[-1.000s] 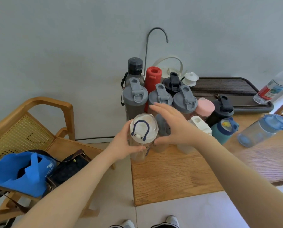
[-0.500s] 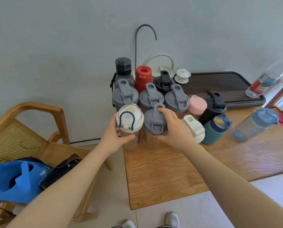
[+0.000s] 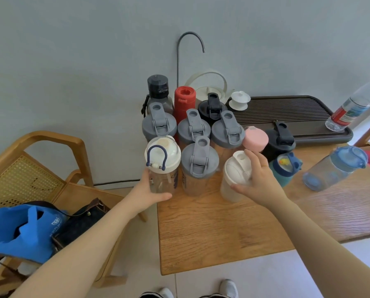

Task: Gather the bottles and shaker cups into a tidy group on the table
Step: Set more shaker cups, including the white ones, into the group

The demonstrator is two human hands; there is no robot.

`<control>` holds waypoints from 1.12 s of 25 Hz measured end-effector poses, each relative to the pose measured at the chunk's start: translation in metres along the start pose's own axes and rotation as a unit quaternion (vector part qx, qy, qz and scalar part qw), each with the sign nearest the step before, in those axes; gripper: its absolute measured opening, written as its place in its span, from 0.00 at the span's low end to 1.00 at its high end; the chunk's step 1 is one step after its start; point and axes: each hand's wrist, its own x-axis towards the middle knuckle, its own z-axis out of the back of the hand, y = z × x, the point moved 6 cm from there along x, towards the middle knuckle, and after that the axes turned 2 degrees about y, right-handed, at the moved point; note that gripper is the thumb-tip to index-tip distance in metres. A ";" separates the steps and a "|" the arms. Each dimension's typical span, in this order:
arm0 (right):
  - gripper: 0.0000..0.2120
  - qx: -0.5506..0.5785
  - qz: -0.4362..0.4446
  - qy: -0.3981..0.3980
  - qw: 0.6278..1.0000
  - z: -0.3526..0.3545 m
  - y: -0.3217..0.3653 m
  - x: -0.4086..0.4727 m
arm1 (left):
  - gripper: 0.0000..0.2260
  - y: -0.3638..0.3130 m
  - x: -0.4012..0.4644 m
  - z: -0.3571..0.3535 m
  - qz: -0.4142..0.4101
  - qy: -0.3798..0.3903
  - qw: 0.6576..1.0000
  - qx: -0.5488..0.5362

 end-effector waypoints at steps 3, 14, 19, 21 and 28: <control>0.45 -0.027 -0.011 -0.045 0.999 0.002 0.002 0.001 | 0.37 0.011 0.006 -0.009 0.028 -0.055 0.997 -0.037; 0.52 -0.256 0.130 0.050 0.957 0.009 0.017 0.002 | 0.46 -0.079 -0.065 -0.003 -0.207 -0.346 0.887 0.225; 0.43 -0.330 0.233 0.093 0.910 0.008 0.021 0.006 | 0.25 -0.127 -0.061 -0.054 -0.379 -0.304 0.731 0.479; 0.41 -0.323 0.234 0.080 0.913 0.005 0.022 0.007 | 0.28 -0.122 -0.046 -0.077 -0.341 -0.258 0.722 0.545; 0.40 -0.281 0.226 0.016 0.933 -0.003 0.029 0.016 | 0.23 -0.120 -0.031 -0.091 -0.272 -0.233 0.773 0.524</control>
